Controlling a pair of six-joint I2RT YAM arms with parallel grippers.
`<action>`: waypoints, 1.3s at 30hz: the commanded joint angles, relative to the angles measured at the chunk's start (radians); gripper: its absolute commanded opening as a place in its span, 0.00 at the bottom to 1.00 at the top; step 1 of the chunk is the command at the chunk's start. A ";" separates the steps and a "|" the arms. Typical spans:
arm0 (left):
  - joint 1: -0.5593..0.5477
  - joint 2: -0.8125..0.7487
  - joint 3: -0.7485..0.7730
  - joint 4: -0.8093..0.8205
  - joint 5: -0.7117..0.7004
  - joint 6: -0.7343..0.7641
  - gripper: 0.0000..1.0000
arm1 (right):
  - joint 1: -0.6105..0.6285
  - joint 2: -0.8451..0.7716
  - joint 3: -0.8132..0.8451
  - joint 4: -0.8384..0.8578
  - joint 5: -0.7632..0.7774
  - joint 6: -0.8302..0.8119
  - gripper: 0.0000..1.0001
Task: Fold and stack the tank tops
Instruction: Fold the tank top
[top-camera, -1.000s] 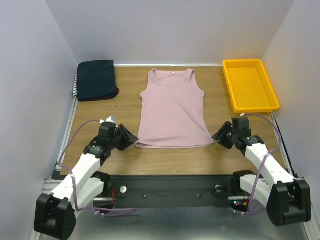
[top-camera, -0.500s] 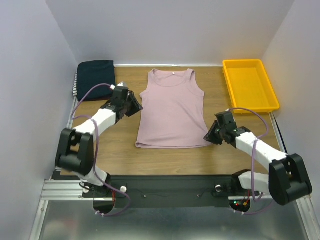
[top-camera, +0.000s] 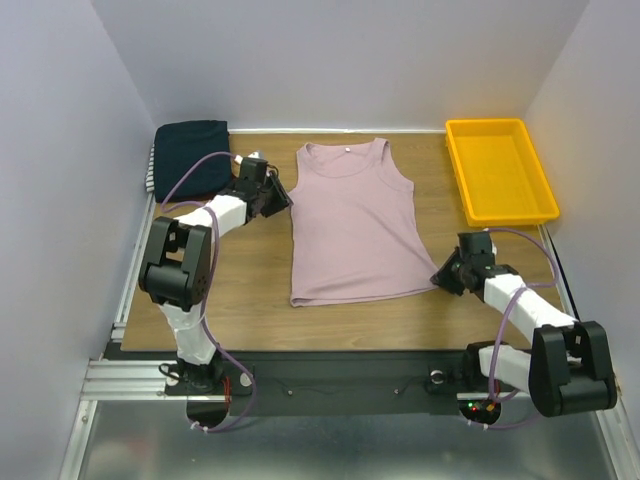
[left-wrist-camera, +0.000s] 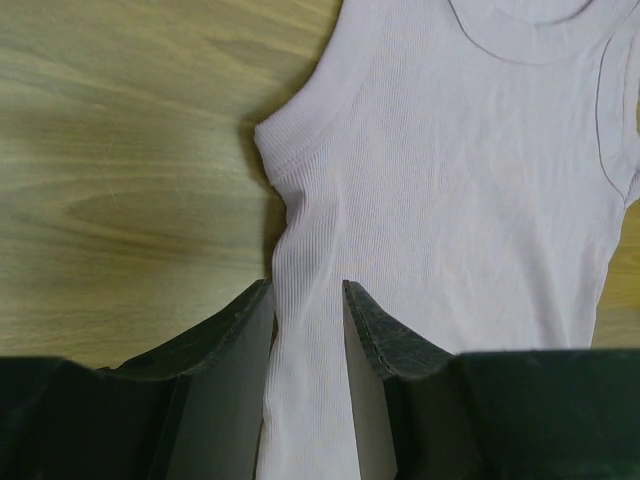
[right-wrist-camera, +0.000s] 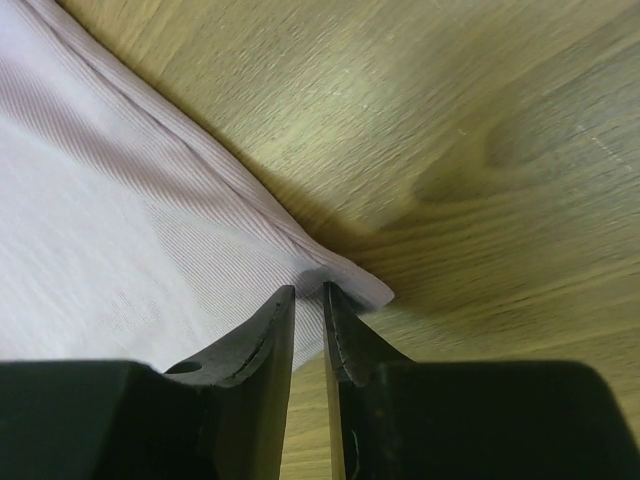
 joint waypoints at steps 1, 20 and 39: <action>0.020 0.042 0.054 -0.011 -0.040 0.025 0.45 | -0.007 0.004 0.024 0.001 -0.011 -0.048 0.24; 0.037 0.231 0.230 -0.022 -0.011 0.047 0.43 | 0.609 0.056 0.324 -0.134 0.233 0.035 0.23; 0.043 0.277 0.279 -0.038 -0.037 0.051 0.15 | 1.009 0.817 1.050 -0.217 0.339 -0.042 0.22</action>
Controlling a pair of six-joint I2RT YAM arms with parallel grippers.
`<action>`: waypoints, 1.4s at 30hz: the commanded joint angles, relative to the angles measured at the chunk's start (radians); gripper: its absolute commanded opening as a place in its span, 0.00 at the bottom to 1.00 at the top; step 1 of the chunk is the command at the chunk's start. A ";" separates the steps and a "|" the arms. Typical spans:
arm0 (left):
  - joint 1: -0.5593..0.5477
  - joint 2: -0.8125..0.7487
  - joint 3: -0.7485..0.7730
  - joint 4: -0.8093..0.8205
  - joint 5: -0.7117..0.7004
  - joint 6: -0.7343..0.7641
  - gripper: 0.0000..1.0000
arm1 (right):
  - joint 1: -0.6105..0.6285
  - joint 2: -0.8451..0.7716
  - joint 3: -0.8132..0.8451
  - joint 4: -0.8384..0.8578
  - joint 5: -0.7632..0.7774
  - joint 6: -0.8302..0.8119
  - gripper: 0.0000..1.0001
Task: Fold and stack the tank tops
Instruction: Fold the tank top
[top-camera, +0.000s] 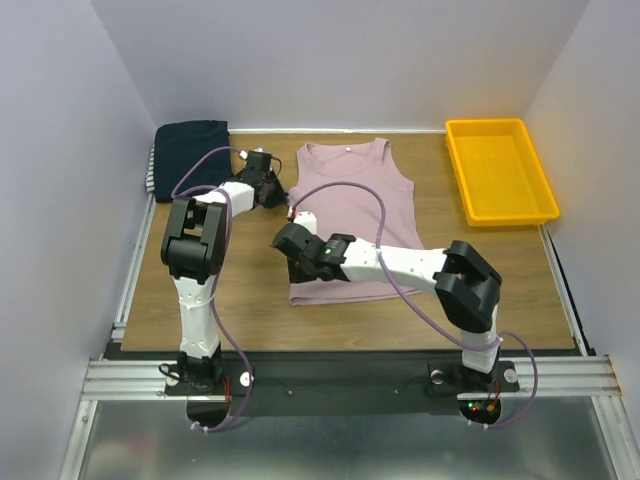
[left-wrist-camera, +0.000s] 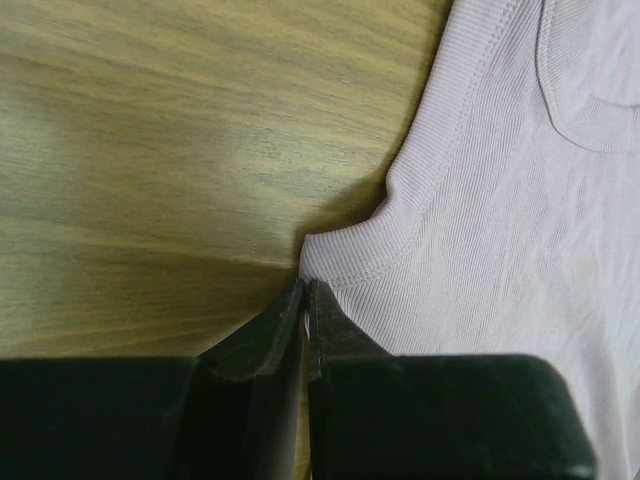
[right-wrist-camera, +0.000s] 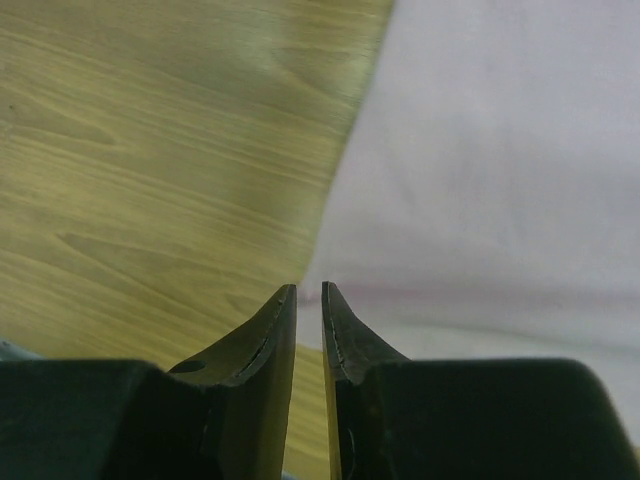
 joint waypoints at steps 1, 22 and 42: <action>0.008 0.005 0.046 -0.009 -0.018 0.018 0.12 | 0.033 0.088 0.081 -0.036 0.031 -0.020 0.22; 0.020 -0.040 0.036 -0.009 -0.024 0.002 0.00 | 0.125 0.012 -0.129 0.022 0.092 0.105 0.22; 0.034 -0.090 -0.007 0.004 -0.046 0.024 0.00 | 0.132 -0.018 -0.019 0.044 0.146 0.053 0.26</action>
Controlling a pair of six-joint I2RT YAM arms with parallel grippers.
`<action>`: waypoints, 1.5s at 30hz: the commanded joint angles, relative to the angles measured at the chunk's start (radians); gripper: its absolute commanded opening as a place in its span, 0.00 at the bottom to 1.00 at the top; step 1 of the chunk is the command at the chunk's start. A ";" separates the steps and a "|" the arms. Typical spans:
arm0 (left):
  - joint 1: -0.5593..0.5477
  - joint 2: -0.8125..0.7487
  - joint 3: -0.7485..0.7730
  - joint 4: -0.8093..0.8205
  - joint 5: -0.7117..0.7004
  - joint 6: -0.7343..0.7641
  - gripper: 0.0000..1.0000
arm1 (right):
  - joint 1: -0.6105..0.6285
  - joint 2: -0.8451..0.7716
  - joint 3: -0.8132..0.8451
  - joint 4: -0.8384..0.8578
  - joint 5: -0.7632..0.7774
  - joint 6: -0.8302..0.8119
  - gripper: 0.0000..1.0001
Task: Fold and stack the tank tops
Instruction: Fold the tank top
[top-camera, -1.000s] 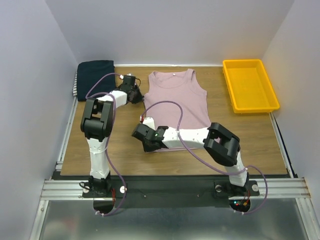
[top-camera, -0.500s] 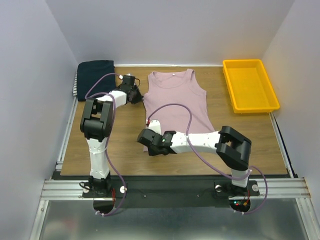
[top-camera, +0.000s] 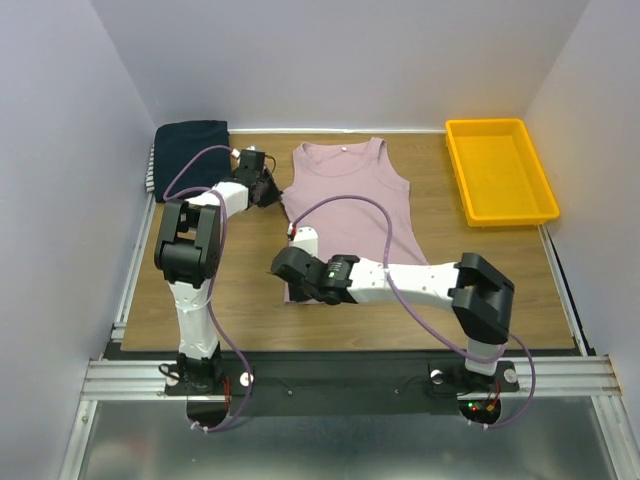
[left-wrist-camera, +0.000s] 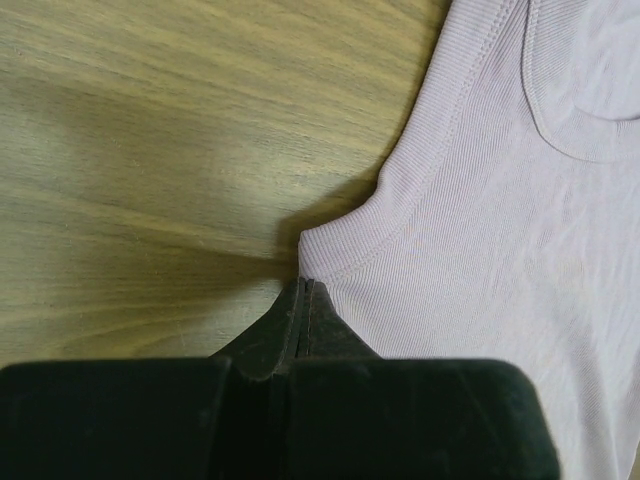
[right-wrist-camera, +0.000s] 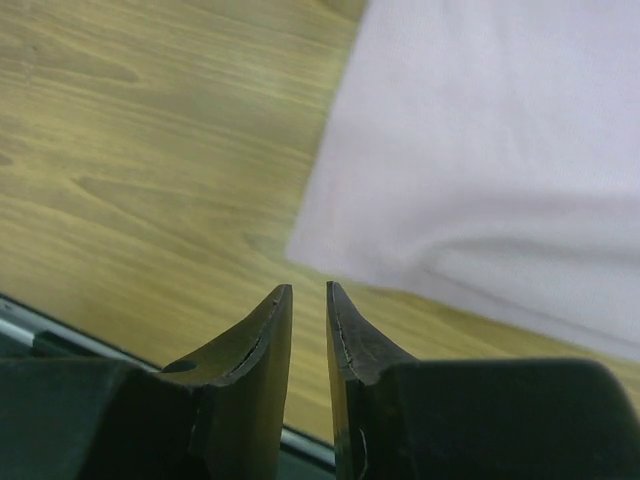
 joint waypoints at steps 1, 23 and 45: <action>0.009 -0.036 0.022 0.013 -0.010 0.027 0.00 | 0.009 0.101 0.098 0.021 0.032 -0.015 0.28; 0.017 -0.028 0.022 0.036 0.005 0.030 0.00 | 0.043 0.306 0.216 -0.037 0.079 0.003 0.36; 0.017 -0.223 -0.263 0.155 -0.073 -0.174 0.00 | 0.118 -0.044 -0.161 0.030 -0.107 0.020 0.01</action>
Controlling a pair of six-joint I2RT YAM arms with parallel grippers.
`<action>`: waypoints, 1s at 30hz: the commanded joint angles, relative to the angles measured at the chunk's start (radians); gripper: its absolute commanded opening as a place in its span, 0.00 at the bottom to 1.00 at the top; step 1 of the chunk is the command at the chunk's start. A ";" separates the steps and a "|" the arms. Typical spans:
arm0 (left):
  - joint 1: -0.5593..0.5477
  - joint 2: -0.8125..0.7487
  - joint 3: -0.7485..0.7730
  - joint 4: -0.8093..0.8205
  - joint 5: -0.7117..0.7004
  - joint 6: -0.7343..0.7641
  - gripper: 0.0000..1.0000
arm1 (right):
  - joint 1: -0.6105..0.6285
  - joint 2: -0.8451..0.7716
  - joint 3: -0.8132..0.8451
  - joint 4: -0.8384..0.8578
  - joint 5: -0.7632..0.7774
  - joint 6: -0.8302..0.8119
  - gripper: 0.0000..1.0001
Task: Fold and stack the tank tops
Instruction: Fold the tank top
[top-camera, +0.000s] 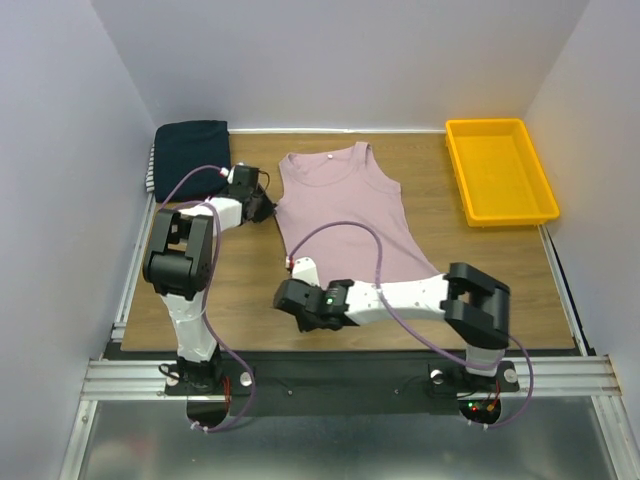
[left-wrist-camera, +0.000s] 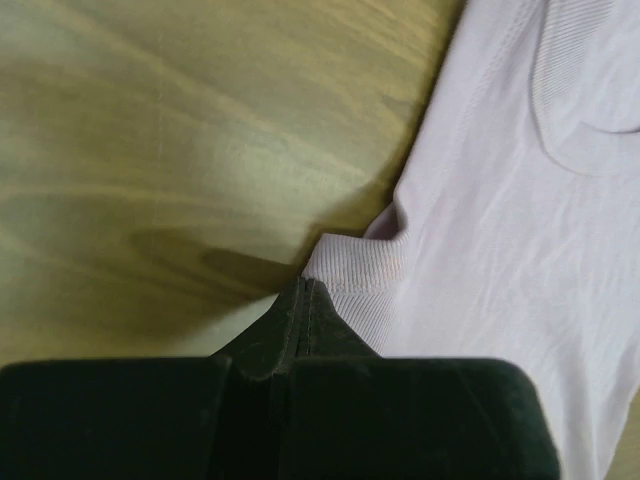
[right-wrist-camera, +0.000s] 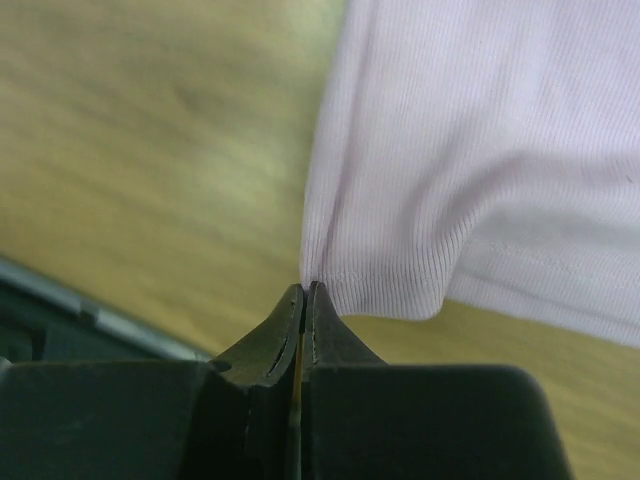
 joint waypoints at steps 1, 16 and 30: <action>0.006 -0.133 -0.092 0.107 -0.048 -0.074 0.00 | 0.027 -0.148 -0.126 0.068 -0.095 0.031 0.00; 0.004 -0.327 -0.310 0.095 -0.229 -0.189 0.00 | 0.067 -0.098 -0.087 0.124 -0.201 0.019 0.00; -0.002 -0.360 -0.244 0.030 -0.260 -0.189 0.00 | 0.063 -0.052 0.032 0.122 -0.206 0.025 0.00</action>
